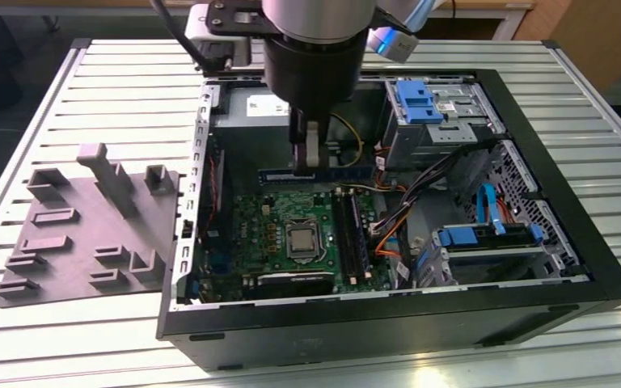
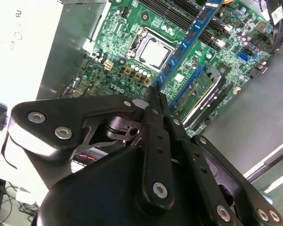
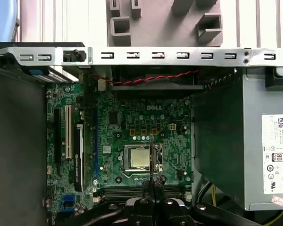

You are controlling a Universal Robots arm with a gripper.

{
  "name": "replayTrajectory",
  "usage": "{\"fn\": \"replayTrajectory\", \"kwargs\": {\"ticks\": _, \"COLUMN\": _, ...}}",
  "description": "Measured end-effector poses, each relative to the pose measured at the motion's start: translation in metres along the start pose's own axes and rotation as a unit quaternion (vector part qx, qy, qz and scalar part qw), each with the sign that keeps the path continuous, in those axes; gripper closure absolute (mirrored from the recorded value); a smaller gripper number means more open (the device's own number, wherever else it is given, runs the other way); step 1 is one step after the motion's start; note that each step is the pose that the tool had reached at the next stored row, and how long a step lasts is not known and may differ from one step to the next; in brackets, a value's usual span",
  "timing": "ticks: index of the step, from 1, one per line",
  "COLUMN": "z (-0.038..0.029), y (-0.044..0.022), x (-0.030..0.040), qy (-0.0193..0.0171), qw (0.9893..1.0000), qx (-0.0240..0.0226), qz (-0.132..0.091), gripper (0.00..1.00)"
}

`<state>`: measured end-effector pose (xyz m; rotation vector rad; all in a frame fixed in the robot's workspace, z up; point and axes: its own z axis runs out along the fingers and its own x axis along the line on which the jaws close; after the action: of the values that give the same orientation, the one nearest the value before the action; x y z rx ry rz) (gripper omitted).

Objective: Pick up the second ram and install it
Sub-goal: 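Pick up the second ram and move it above second insertion slot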

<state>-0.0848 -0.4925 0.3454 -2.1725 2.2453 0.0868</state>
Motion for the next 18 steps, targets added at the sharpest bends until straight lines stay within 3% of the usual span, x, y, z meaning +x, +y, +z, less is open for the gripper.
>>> {"fn": "replayTrajectory", "kwargs": {"ticks": 18, "z": 0.0124, "y": -0.0023, "x": 0.0006, "qy": -0.0003, "qw": 0.9999, "qx": 0.0005, "qz": 0.011, "gripper": 0.88}}
